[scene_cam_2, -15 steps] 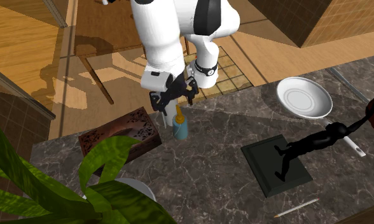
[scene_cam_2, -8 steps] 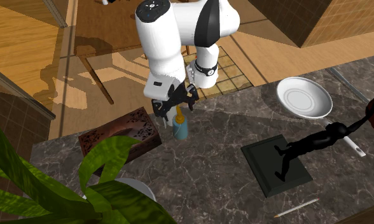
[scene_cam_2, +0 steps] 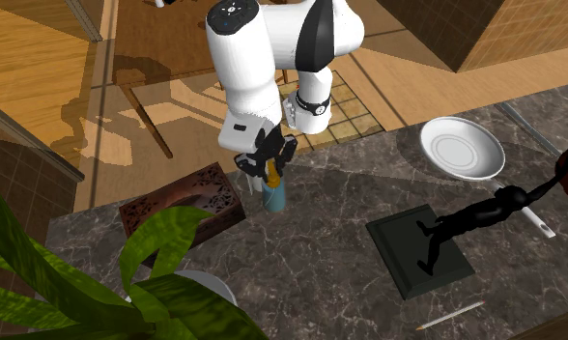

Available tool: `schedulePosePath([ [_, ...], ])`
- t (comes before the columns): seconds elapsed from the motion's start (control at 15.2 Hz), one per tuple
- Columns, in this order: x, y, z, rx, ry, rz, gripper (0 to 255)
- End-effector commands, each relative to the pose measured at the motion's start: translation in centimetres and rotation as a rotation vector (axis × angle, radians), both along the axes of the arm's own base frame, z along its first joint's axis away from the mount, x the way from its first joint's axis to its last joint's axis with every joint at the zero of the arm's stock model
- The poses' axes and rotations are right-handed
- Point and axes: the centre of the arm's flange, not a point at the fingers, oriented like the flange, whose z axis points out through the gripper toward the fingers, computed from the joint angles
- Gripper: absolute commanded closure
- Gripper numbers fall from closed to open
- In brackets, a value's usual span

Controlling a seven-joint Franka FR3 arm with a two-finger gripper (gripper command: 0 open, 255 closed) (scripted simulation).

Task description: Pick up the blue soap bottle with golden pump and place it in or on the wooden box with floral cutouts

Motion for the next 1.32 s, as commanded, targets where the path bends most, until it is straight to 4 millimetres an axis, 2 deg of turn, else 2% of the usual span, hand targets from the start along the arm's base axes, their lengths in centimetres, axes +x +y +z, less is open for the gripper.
schedulePosePath([
  [0.0,0.0,0.0,0.0,0.000,0.000,0.000,255],
  [0.46,0.0,0.0,0.0,0.000,0.000,0.000,255],
  [1.25,0.0,0.0,6.3,0.000,0.000,0.000,255],
])
